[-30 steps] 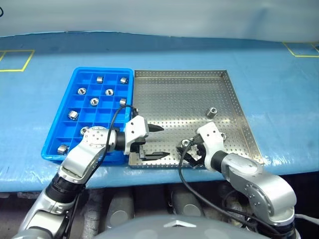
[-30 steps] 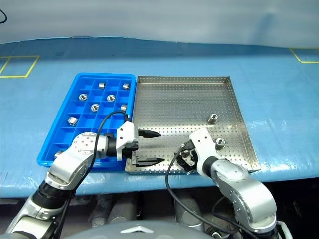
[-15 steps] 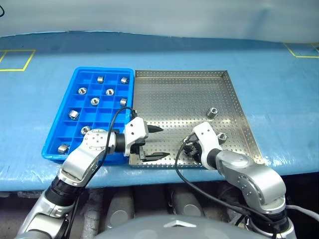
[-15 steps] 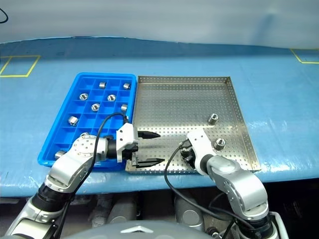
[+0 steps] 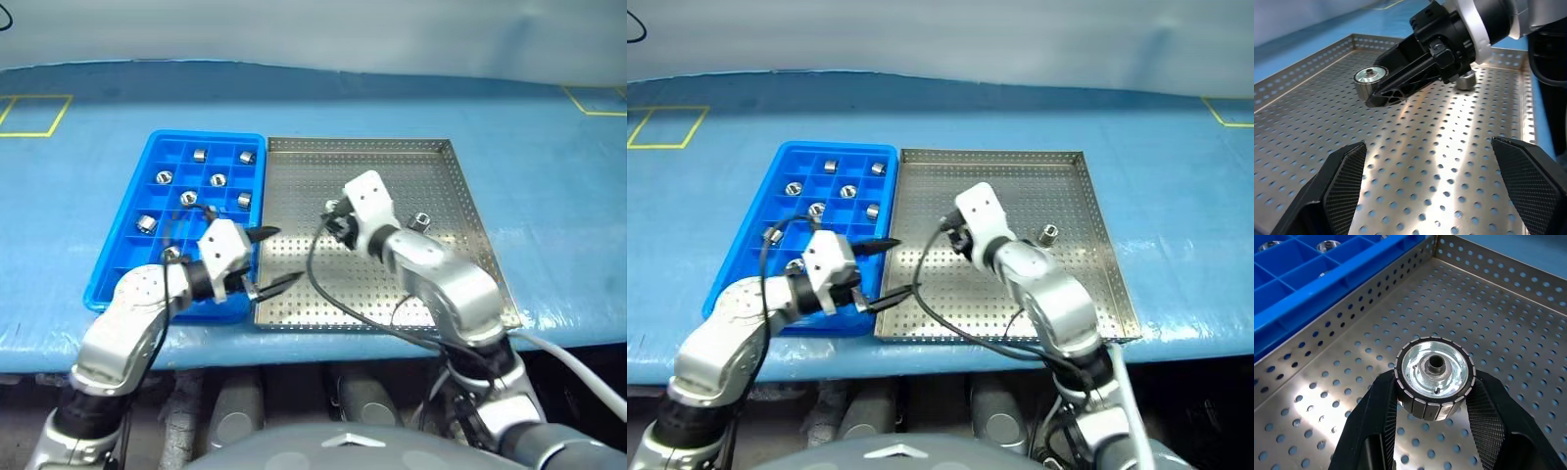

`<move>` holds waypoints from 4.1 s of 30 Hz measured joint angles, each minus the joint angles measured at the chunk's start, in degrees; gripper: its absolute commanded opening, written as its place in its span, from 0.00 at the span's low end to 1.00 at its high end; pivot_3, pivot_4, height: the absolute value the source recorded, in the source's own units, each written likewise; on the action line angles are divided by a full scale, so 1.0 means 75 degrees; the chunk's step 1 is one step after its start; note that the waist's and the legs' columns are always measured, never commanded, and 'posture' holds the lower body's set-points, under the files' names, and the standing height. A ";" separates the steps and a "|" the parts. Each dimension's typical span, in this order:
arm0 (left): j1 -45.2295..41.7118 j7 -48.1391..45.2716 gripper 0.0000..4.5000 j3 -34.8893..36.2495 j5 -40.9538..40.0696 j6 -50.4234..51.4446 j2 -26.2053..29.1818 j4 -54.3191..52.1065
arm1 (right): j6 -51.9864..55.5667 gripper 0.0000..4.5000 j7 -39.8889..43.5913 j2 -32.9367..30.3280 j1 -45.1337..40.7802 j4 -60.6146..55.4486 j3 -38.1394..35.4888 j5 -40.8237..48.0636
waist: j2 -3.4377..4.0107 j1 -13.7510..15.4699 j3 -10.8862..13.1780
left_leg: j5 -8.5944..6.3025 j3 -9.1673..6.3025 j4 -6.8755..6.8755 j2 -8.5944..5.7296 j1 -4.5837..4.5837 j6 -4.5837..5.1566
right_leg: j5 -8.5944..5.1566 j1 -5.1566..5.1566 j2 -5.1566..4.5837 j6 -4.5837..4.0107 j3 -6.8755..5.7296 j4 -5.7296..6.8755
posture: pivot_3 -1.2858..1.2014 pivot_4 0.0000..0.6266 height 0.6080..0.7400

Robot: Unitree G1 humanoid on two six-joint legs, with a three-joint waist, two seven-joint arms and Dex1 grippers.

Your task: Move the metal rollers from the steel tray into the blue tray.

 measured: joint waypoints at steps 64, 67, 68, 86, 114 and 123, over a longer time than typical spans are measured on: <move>-0.0213 0.0729 1.00 -0.0204 -0.0943 0.0546 0.0203 -0.0464 | 0.0455 0.82 -0.0017 -0.0506 0.1023 0.0013 -0.2844 -0.1769 | 0.0027 0.0274 0.0013 | 0.0000 -0.0005 -0.0019 0.0001 0.0003 -0.0007 | -0.0019 -0.0001 -0.0003 -0.0033 -0.0018 -0.0004 | 0.53 0.24 1.00; -0.0568 0.0538 1.00 -0.0514 -0.0907 0.0493 0.0170 -0.0207 | 0.0542 0.82 -0.0209 -0.0371 0.1153 -0.0051 -0.3099 -0.1737 | 0.0027 0.0151 0.0013 | 0.0000 -0.0004 -0.0016 0.0002 0.0003 -0.0006 | -0.0017 -0.0001 0.0000 -0.0028 -0.0015 -0.0004 | 0.52 0.24 1.00; -0.0647 0.0471 1.00 -0.0614 -0.0898 0.0459 0.0142 -0.0117 | 0.0544 0.82 -0.0261 -0.0318 0.1187 -0.0041 -0.3168 -0.1723 | 0.0027 0.0123 0.0013 | 0.0000 -0.0002 -0.0015 0.0001 0.0003 -0.0006 | -0.0016 -0.0001 -0.0001 -0.0026 -0.0013 -0.0004 | 0.52 0.24 1.00; -0.0873 0.0572 1.00 -0.1330 -0.0284 0.0159 -0.0439 0.0624 | 0.0189 0.69 -0.0922 0.0375 0.1097 0.0924 -0.3766 -0.1316 | 0.0029 0.0067 0.0015 | -0.0001 0.0015 -0.0009 -0.0005 0.0003 -0.0004 | -0.0006 -0.0001 -0.0004 -0.0010 0.0008 -0.0005 | 0.52 0.24 1.00; -0.0681 0.0639 1.00 -0.1249 -0.0275 0.0115 -0.0445 0.0624 | 0.0743 0.93 -0.1714 0.0507 0.0449 0.1085 -0.3234 -0.1466 | 0.0030 0.0091 0.0015 | 0.0000 0.0012 -0.0009 -0.0003 0.0003 -0.0004 | -0.0005 -0.0002 -0.0002 -0.0009 0.0006 -0.0004 | 0.53 0.24 1.00; -0.0625 0.0734 1.00 -0.1183 -0.0276 0.0028 -0.0445 0.0624 | 0.1213 1.00 -0.2026 0.0640 0.0177 0.1430 -0.3256 -0.1491 | 0.0030 0.0091 0.0015 | -0.0001 0.0012 -0.0010 -0.0004 0.0003 -0.0004 | -0.0005 -0.0002 -0.0003 -0.0010 0.0006 -0.0005 | 0.54 0.24 1.00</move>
